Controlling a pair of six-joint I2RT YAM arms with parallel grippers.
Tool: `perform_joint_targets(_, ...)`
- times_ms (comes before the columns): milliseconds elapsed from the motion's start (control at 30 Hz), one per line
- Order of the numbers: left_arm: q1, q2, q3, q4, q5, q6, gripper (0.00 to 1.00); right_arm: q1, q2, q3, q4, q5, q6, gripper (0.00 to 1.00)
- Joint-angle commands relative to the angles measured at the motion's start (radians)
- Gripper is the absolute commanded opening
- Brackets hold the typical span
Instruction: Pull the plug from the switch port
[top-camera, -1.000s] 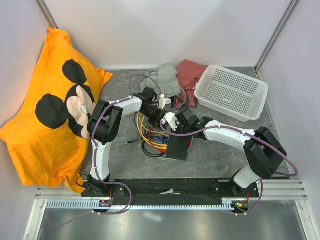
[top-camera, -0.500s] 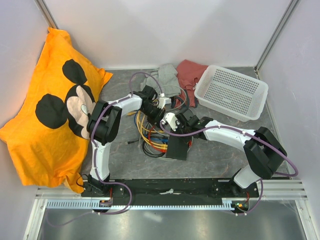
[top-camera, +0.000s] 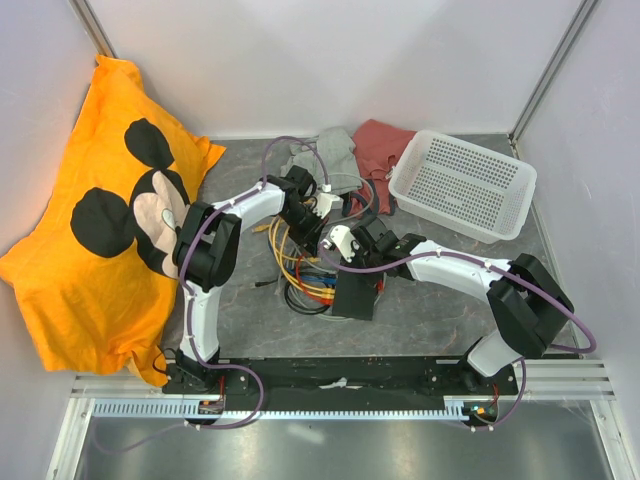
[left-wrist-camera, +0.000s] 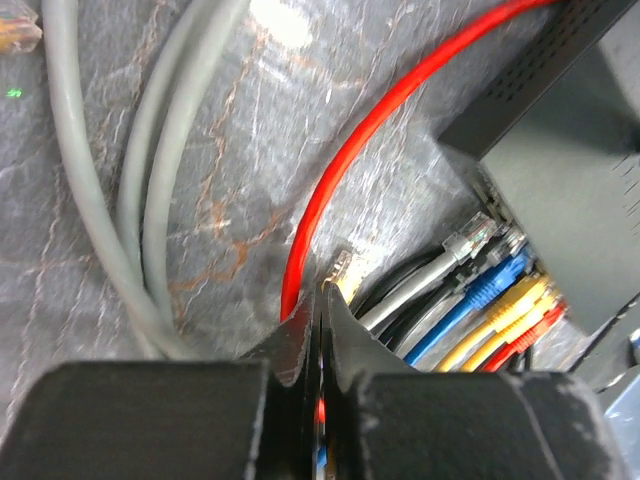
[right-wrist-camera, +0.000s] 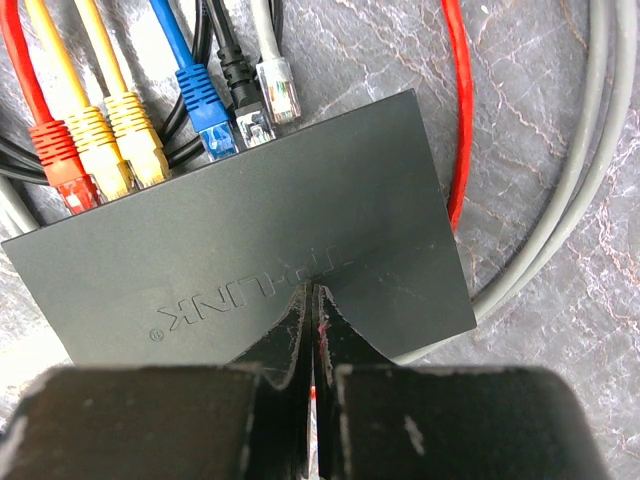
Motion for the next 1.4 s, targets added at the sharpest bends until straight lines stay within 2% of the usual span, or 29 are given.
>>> perform_joint_targets(0,0.022,-0.024,0.007,-0.076,-0.206,0.15,0.02,0.005,0.027,-0.049,-0.065,-0.012,-0.014,0.0)
perform_joint_targets(567,0.02,-0.025,0.033,-0.117,-0.12,0.145,0.02,0.005,0.014,-0.063,-0.056,-0.012,-0.011,0.0)
perform_joint_targets(800,0.02,-0.035,0.044,-0.116,-0.024,0.118,0.02,0.005,0.02,-0.061,-0.052,-0.013,-0.013,0.0)
perform_joint_targets(1000,0.022,-0.064,0.059,-0.108,0.111,0.11,0.21,0.005,0.019,-0.061,-0.051,-0.012,-0.013,0.0)
perform_joint_targets(1267,0.02,-0.081,0.049,-0.1,0.248,0.113,0.3,0.003,0.019,-0.063,-0.051,-0.009,-0.013,0.0)
perform_joint_targets(1367,0.02,-0.065,0.036,-0.097,0.268,0.101,0.37,0.005,0.019,-0.063,-0.049,-0.01,-0.014,0.0)
